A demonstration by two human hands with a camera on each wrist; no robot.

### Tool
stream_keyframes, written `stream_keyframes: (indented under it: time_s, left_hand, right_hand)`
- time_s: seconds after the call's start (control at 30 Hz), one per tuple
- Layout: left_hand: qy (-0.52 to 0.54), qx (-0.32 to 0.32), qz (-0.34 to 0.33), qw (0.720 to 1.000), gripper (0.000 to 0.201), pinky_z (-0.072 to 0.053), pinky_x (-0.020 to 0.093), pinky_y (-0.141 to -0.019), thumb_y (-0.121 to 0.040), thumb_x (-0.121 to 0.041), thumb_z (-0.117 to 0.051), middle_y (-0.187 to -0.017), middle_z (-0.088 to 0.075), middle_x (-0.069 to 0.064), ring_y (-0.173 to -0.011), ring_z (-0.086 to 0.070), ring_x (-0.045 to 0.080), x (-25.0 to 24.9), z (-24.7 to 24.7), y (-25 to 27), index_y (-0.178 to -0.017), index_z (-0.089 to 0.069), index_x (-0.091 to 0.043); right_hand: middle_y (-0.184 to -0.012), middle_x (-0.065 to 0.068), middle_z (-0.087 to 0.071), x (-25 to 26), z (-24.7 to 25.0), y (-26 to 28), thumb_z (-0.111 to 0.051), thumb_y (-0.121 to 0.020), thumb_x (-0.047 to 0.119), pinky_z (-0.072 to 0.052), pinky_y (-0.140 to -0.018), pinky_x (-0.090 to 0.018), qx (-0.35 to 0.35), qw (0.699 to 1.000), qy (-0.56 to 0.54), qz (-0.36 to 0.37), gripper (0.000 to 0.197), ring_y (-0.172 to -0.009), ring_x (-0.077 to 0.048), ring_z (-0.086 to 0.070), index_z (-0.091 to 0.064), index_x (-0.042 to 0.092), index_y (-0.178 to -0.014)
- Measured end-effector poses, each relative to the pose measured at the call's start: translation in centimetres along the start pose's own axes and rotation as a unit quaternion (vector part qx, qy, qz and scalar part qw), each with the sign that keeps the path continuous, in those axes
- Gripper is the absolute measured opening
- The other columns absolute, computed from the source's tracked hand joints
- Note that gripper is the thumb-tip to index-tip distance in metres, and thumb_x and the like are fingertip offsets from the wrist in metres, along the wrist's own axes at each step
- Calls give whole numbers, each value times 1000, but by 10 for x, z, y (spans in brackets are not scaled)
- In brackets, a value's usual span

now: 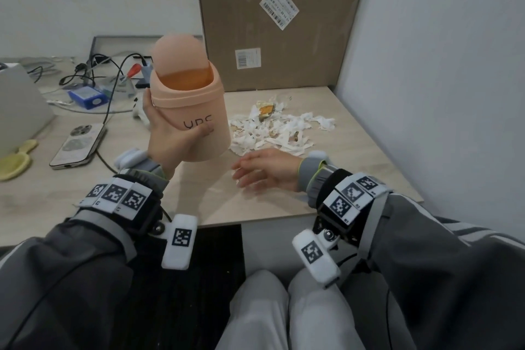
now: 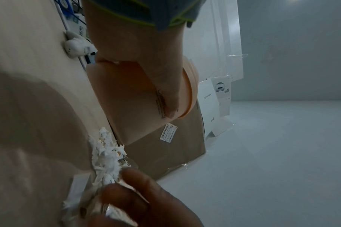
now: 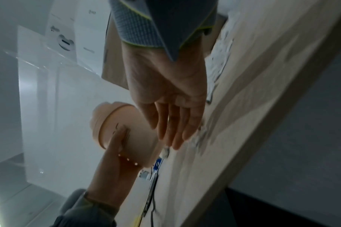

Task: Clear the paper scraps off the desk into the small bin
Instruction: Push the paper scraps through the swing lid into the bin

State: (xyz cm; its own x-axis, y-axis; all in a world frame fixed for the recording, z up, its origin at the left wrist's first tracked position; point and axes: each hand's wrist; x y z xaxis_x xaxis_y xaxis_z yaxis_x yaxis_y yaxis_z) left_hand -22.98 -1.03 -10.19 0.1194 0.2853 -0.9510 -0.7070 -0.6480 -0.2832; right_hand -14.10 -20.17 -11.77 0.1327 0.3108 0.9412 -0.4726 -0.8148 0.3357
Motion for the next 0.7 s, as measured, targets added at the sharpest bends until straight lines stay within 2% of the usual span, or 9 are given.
stream_keyframes:
  time_s: [0.07, 0.13, 0.2, 0.3, 0.4, 0.47, 0.53, 0.6, 0.7]
  left_hand:
    - [-8, 2, 0, 1000, 145, -40, 49, -113, -46, -51, -87, -152, -38, 1, -135, -44, 20, 2, -1, 1, -157, 3, -27]
    - [-13, 1, 2, 1000, 146, -40, 50, -113, -45, -52, -86, -153, -37, 1, -135, -45, 20, 4, -1, 0, -157, 4, -27]
    - [-16, 3, 2, 1000, 147, -39, 51, -113, -45, -52, -86, -153, -37, 2, -135, -44, 21, 6, 0, -1, -157, 5, -27]
    - [-13, 4, 1, 1000, 147, -39, 49, -113, -44, -53, -85, -153, -37, 2, -134, -44, 21, 8, 0, -4, -157, 6, -27]
    - [-8, 2, -4, 1000, 144, -41, 43, -110, -45, -51, -85, -151, -37, 0, -133, -45, 19, 10, -2, -7, -156, 4, -27]
    - [-7, 1, -10, 1000, 141, -41, 42, -109, -49, -47, -87, -148, -36, -3, -132, -44, 18, 12, -4, -9, -156, 2, -27]
    - [-7, -3, -12, 1000, 136, -40, 37, -106, -54, -38, -88, -142, -35, -7, -129, -43, 15, 14, -8, -14, -156, 2, -24]
    - [-4, -3, -14, 1000, 137, -40, 37, -106, -54, -38, -87, -142, -35, -6, -129, -43, 15, 15, -12, -19, -156, 2, -23]
    - [-1, -9, -6, 1000, 144, -40, 44, -111, -47, -49, -86, -151, -34, -1, -133, -43, 18, 17, -17, -30, -157, 3, -24]
  right_hand:
    - [-100, -2, -64, -7, -13, -6, -46, -96, 15, -53, -74, -26, 81, 996, 25, -37, 22, -86, -18, -63, -57, 9, -115]
    - [-110, -7, -60, -12, -15, -14, -44, -97, 12, -50, -78, -25, 89, 994, 46, -49, 31, -89, -16, -61, -51, 5, -126]
    - [-116, -12, -58, -12, -11, -22, -44, -97, 10, -48, -78, -25, 46, 997, 41, -41, 33, -89, -13, -60, -48, 3, -129]
    - [-103, -3, -60, -9, 6, -30, -49, -95, 11, -47, -73, -22, -35, 999, 14, -25, 37, -88, -11, -59, -46, 3, -132]
    - [-124, -8, -56, -8, 28, -33, -53, -93, 14, -48, -75, -21, -95, 995, 27, -24, 47, -103, -14, -56, -40, 8, -138]
    - [-133, -10, -50, -10, 43, -34, -54, -92, 15, -49, -73, -19, -120, 992, 44, -22, 54, -106, -14, -53, -33, 10, -142]
    - [-126, -8, -49, -11, 57, -37, -55, -92, 16, -47, -70, -16, -143, 989, 38, -18, 58, -97, -10, -52, -30, 10, -144]
    - [-118, -6, -50, -11, 70, -39, -55, -91, 15, -48, -69, -16, -169, 985, 25, -15, 55, -90, -7, -52, -34, 11, -142]
    - [-111, -5, -55, -8, 86, -39, -54, -91, 13, -49, -83, -22, -191, 981, 27, -14, 43, -94, -11, -55, -46, 12, -133]
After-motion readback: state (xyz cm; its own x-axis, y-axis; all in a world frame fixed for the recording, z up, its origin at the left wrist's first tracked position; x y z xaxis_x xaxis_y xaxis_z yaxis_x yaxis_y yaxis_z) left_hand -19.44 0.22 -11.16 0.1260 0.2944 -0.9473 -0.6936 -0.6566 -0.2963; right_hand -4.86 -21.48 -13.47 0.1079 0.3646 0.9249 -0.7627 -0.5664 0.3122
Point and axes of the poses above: each hand's wrist, its own y-axis away from the middle knuckle, its own z-axis out of the back of the hand, x = y × z
